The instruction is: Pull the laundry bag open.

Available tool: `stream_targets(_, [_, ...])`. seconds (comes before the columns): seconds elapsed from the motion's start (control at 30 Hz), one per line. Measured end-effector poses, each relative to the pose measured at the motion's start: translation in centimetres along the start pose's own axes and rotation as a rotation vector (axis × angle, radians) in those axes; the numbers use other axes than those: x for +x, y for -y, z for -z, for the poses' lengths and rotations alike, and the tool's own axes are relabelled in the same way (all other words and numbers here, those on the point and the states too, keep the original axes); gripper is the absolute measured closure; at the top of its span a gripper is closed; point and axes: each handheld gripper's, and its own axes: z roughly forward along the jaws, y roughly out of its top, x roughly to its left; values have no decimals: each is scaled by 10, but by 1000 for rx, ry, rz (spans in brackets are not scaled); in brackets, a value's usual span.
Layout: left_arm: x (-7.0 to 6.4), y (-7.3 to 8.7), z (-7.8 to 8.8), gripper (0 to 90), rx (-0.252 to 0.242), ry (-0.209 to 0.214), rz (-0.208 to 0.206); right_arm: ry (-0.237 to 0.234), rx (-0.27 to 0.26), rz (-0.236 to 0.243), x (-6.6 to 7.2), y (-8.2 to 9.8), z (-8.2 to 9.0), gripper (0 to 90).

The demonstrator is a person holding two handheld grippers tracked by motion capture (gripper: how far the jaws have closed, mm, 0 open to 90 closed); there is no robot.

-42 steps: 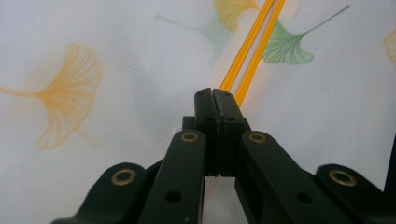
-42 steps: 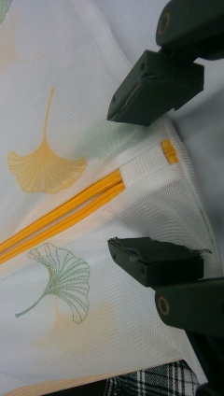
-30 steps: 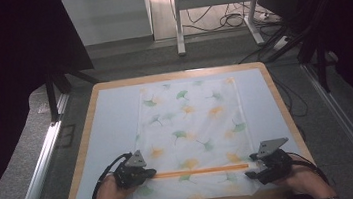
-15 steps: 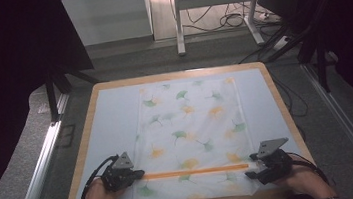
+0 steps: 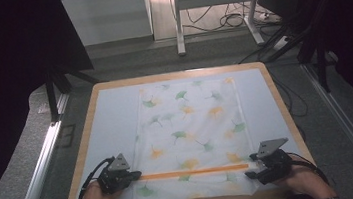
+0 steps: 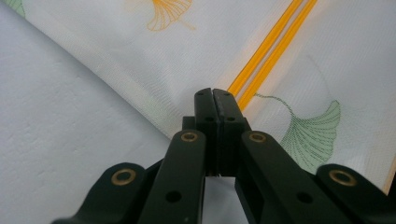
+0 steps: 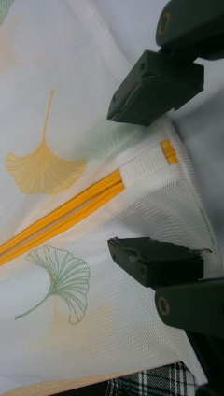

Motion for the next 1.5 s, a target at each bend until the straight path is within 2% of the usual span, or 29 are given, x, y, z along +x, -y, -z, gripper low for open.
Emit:
stream_targets(0.13, [-2, -1, 0, 868, 2, -19, -18, -1, -3, -2, 0, 0, 0, 320])
stream_targets(0.23, [-3, -2, -1, 767, 1, -31, -26, 4, 0, 4, 0, -1, 0, 300])
stream_targets(0.27, [-6, -3, -1, 717, 1, -65, -41, 8, 1, 9, 0, -1, 0, 284])
stream_targets(0.3, [-6, -3, -1, 687, 1, -65, -41, 12, 3, 17, 0, -2, -1, 258])
stream_targets(0.4, [-8, -5, -2, 601, -2, -101, -45, 19, 20, 29, -1, -5, -2, 232])
stream_targets(0.5, [-8, -5, -1, 507, -12, -110, -37, 26, 24, 20, -1, -6, -2, 223])
stream_targets(0.57, [-7, -6, 1, 441, -41, -115, -11, 37, 29, 28, 1, -8, -3, 185])
stream_targets(0.6, [-7, -6, 1, 405, -41, -115, -11, 39, 26, 28, 2, -9, -3, 179])
stream_targets(0.77, [-3, -8, 7, 284, -104, -110, 48, 40, -18, 8, 4, -15, 0, 131])
stream_targets(0.83, [-3, -10, 9, 242, -125, -103, 69, 34, -44, -21, 5, -18, 3, 111])
stream_targets(0.93, [-4, -15, 11, 191, -141, -102, 84, 34, -66, -39, 6, -23, 5, 72])
stream_targets(1.07, [-7, -22, 14, 129, -154, -103, 86, 50, -83, -39, 10, -30, 7, 38])
stream_targets(1.23, [-9, -27, 15, 99, -158, -102, 88, 71, -129, -52, 13, -39, 11, 22])
stream_targets(1.27, [-10, -29, 15, 94, -154, -90, 84, 73, -138, -59, 14, -41, 12, 19])
stream_targets(1.37, [-11, -31, 15, 72, -150, -94, 75, 84, -152, -63, 15, -44, 14, 17])
stream_targets(1.5, [-12, -37, 16, 54, -144, -96, 52, 82, -185, -92, 14, -47, 17, 10])
